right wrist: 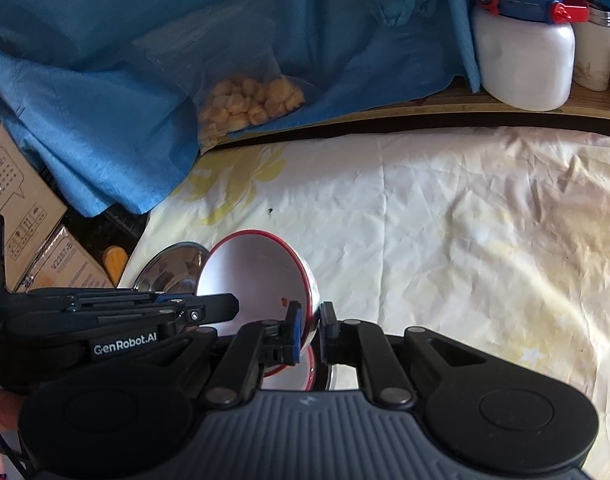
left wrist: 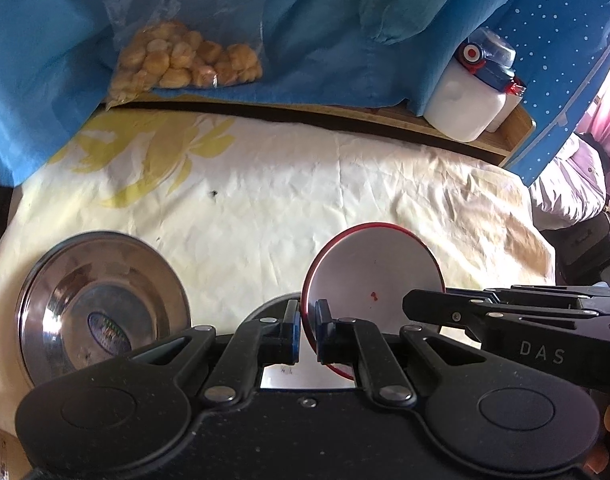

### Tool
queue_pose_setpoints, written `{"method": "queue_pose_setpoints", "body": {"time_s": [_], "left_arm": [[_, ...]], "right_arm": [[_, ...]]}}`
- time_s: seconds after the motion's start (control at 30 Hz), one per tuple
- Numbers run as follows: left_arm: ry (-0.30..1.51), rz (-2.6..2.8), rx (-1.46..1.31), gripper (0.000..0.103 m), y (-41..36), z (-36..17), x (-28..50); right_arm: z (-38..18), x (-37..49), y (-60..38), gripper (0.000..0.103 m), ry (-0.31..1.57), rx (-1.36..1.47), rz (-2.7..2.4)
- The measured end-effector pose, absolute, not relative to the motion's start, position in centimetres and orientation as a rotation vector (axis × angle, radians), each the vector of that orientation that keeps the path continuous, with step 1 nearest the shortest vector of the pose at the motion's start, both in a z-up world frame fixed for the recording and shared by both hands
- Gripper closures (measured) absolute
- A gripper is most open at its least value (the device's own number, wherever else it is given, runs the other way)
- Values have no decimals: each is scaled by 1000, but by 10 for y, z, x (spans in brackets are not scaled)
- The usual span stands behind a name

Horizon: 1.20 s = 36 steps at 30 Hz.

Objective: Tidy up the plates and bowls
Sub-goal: 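Lift the second white bowl with both tools toward the steel bowl, then lower the second white bowl into the first white bowl with both tools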

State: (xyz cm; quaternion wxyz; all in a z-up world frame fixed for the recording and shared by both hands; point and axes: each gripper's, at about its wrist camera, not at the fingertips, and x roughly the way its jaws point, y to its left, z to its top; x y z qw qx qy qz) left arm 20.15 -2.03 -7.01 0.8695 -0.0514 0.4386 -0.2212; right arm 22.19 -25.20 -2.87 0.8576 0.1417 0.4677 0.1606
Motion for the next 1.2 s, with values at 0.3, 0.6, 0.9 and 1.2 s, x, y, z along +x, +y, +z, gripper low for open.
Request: {"method": "queue_pose_setpoints", "body": {"time_s": [0.3, 0.6, 0.9, 1.2], "left_arm": [[953, -439, -127, 96, -12, -83, 188], [998, -413, -122, 96, -9, -97, 188], [1024, -396, -112, 96, -9, -105, 192], [1036, -399, -84, 96, -15, -106, 194]], "right_arm": [[-38, 211, -244, 93, 1013, 276, 366], [-53, 210, -236, 93, 1063, 268, 381], [-63, 216, -227, 93, 1108, 243, 385], [-65, 221, -228, 93, 1132, 230, 382]]}}
